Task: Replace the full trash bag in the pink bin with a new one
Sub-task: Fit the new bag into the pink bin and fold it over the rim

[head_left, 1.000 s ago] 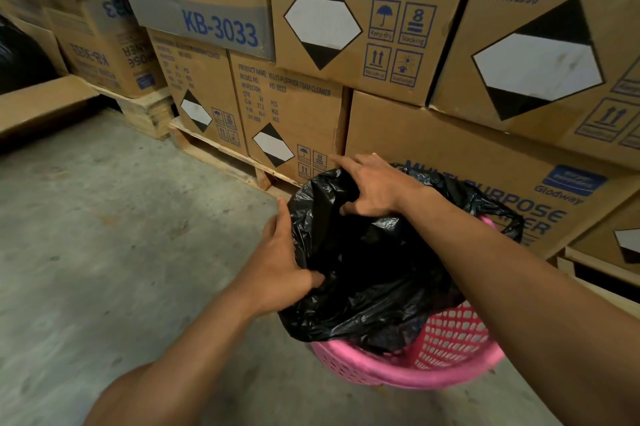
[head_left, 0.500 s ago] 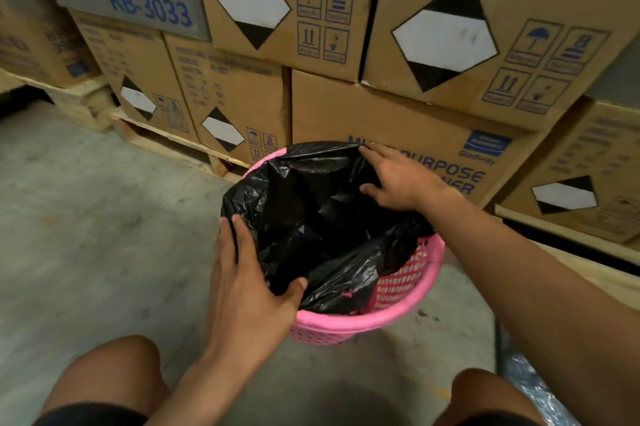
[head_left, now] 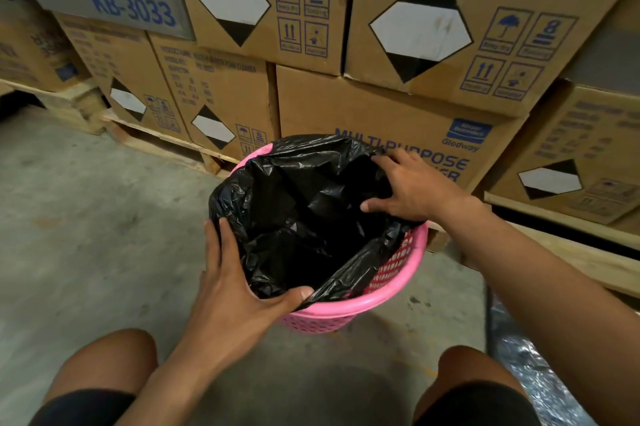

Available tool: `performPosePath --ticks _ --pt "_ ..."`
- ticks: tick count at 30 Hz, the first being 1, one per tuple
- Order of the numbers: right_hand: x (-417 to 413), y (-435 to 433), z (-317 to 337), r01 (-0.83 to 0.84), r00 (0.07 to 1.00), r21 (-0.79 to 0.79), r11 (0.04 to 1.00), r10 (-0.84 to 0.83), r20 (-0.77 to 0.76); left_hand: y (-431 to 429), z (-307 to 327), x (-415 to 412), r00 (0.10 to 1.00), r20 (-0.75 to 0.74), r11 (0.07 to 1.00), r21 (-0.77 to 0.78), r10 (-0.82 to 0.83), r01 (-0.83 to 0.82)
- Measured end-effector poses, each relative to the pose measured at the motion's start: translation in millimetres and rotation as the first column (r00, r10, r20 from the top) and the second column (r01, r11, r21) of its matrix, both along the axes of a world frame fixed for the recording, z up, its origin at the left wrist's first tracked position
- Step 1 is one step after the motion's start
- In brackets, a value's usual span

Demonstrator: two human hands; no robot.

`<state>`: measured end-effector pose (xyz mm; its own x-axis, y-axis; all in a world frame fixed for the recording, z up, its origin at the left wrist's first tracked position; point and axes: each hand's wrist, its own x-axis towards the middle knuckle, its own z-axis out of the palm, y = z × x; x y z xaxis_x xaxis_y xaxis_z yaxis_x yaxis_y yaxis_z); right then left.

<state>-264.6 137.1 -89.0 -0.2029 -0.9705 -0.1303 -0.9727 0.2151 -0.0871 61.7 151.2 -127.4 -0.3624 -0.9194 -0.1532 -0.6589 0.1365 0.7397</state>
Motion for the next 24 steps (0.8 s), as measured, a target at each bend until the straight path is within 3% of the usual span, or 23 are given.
performPosePath --ticks 3,6,8,11,13,16,21,24 --pt "-8 18 -4 0.045 0.986 0.138 0.989 -0.066 0.154 4 0 -2 1.000 0.004 0.999 -0.031 0.023 -0.023" --pt "-15 30 -7 0.035 0.976 0.174 0.984 -0.071 0.206 8 2 -6 0.998 0.059 0.942 -0.331 -0.030 0.048" --pt "-15 35 -8 0.014 0.987 0.115 0.993 -0.032 0.157 11 5 -11 0.987 0.082 0.851 -0.500 -0.137 0.159" --pt "-9 44 -5 -0.044 0.998 -0.035 0.998 0.042 -0.053 16 1 -19 0.936 0.068 0.695 -0.653 -0.344 0.303" --pt "-5 49 -3 -0.075 0.993 -0.092 0.993 0.066 -0.093 22 -3 -23 0.881 0.071 0.642 -0.658 -0.467 0.393" --pt "-5 57 -1 -0.050 0.996 -0.041 0.998 0.052 0.066 32 -3 -27 0.838 0.096 0.640 -0.601 -0.537 0.479" --pt "-6 79 -6 -0.070 0.976 0.018 0.997 0.065 0.209 36 -11 -31 0.833 0.034 0.654 -0.601 -0.553 0.459" --pt "-7 90 -7 -0.046 0.948 -0.040 0.998 0.057 0.314 37 -17 -29 0.849 -0.004 0.668 -0.619 -0.529 0.414"
